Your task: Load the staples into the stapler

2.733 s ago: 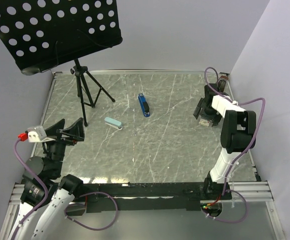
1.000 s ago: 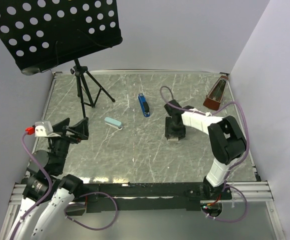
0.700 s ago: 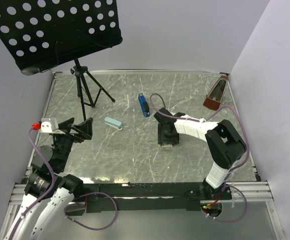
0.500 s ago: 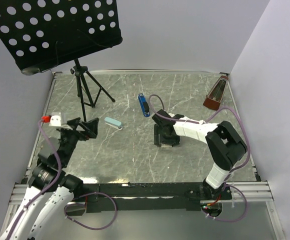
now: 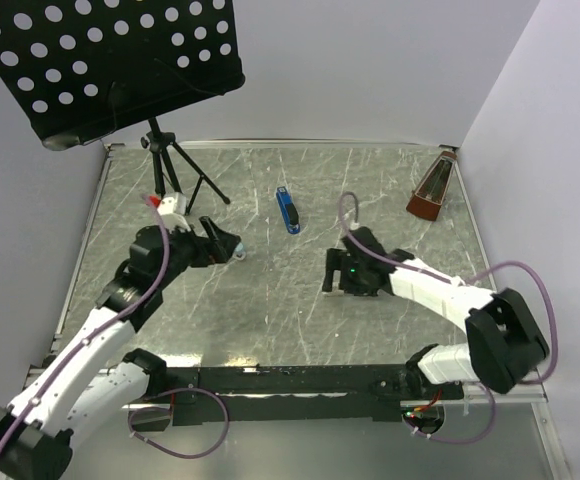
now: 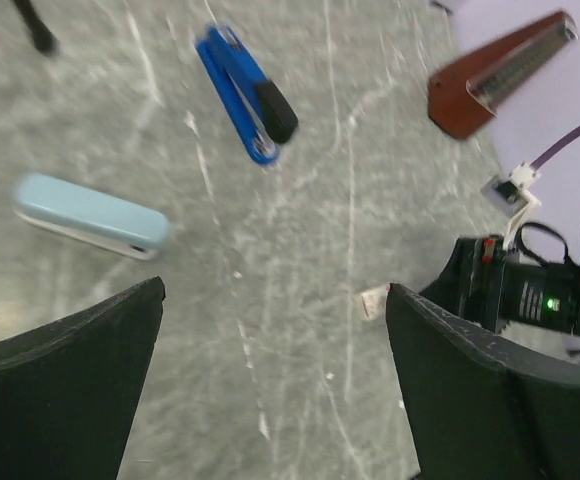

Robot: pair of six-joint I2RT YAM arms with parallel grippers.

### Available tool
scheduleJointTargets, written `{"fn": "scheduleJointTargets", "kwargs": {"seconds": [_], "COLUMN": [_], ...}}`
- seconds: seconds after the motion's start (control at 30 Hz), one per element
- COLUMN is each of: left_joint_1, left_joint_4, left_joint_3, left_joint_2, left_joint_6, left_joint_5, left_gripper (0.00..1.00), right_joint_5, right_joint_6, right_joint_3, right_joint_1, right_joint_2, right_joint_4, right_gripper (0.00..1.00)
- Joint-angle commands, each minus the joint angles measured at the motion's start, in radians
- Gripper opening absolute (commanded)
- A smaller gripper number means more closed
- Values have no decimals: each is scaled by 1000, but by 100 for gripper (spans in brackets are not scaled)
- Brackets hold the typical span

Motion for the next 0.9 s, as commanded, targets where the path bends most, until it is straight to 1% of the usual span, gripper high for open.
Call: {"fn": "scheduleJointTargets", "kwargs": {"seconds": [0.0, 0.13, 0.17, 0.3, 0.33, 0.37, 0.47, 0.63, 0.77, 0.87], "left_joint_1": [-32, -107, -142, -211, -222, -237, -264, -305, -337, -353], "left_joint_4": [208, 270, 278, 325, 351, 366, 418, 449, 460, 486], "left_joint_3": [-49, -54, -45, -29, -29, -29, -18, 32, 57, 60], "left_joint_2": [78, 167, 206, 317, 338, 381, 470, 619, 696, 745], "left_joint_6": [-145, -169, -171, -195, -200, -217, -241, -245, -252, -271], "left_joint_5": [128, 76, 59, -11, -27, -30, -30, -24, -13, 1], "left_gripper": [97, 97, 97, 97, 97, 97, 97, 97, 99, 97], "right_joint_5": [-205, -254, -260, -332, -360, -366, -377, -409, -412, -411], "right_joint_6": [-52, -80, -86, -77, -78, -86, -97, -94, -98, -98], "right_joint_3": [-127, -186, -195, -246, -252, -252, -241, -234, -229, -229], "right_joint_1": [-134, -181, -187, -233, -244, -245, -247, -247, -247, -247], "right_joint_2": [-104, -144, -147, -132, -116, -106, -61, 0, 23, 33], "right_joint_4": [220, 300, 315, 416, 432, 449, 450, 463, 461, 458], "right_gripper": [93, 91, 91, 91, 90, 86, 83, 78, 74, 71]}}
